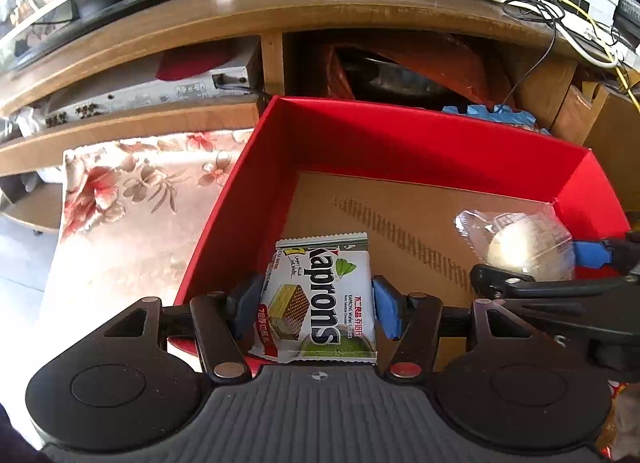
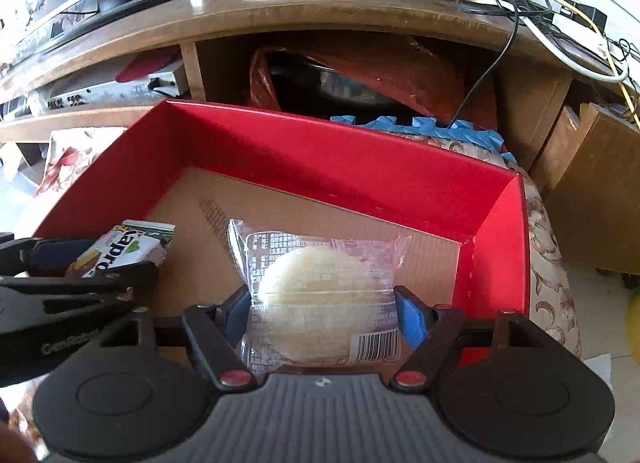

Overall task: Organize snacks
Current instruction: 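Open the left tool releasing the wafer while the right tool releases the bun in the box, then grasp the orange bread packet with the left tool while the right tool grasps the white noodle-snack packet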

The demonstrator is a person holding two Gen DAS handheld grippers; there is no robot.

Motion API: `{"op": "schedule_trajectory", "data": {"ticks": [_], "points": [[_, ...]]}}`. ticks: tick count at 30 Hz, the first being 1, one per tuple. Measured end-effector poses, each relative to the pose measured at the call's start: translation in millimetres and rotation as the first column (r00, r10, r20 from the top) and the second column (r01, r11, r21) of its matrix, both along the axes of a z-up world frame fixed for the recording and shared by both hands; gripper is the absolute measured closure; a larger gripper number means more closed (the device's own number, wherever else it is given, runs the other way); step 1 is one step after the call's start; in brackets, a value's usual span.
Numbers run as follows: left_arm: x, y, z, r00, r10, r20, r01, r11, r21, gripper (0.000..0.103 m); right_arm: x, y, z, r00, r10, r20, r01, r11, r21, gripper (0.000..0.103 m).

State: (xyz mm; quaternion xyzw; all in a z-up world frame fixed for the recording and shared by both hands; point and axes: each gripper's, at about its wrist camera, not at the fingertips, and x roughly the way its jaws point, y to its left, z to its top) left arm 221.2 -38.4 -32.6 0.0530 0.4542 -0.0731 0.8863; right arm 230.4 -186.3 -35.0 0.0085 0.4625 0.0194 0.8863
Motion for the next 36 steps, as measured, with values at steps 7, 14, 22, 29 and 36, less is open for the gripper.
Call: {"op": "schedule_trajectory", "data": {"ticks": [7, 14, 22, 29, 36], "points": [[-17.9, -1.0, 4.4, 1.000, -0.028, -0.015, 0.028, 1.000, 0.000, 0.033, -3.8, 3.6, -3.2, 1.000, 0.017, -0.017, -0.017, 1.000, -0.020, 0.023], [-18.9, 8.9, 16.0, 1.000, 0.015, -0.008, -0.016, 0.997, -0.080, 0.026, -9.5, -0.9, 9.7, 1.000, -0.001, 0.004, 0.001, 1.000, 0.027, 0.020], [-20.9, 10.9, 26.8, 1.000, 0.014, 0.018, -0.012, 0.993, -0.117, 0.022, -11.9, -5.1, 22.6, 0.999, -0.020, 0.047, 0.018, 0.998, 0.054, 0.019], [-23.7, 15.6, 30.1, 1.000, 0.020, 0.024, -0.017, 0.992, -0.124, 0.022, -19.0, -4.3, 30.5, 0.998, -0.030, 0.051, 0.027, 0.998, 0.062, 0.019], [-43.8, 28.1, 39.7, 0.999, 0.026, 0.032, -0.021, 0.989, -0.148, 0.020, -48.7, -0.8, 46.4, 0.998, -0.028, 0.059, 0.024, 0.997, 0.072, 0.019]]}}
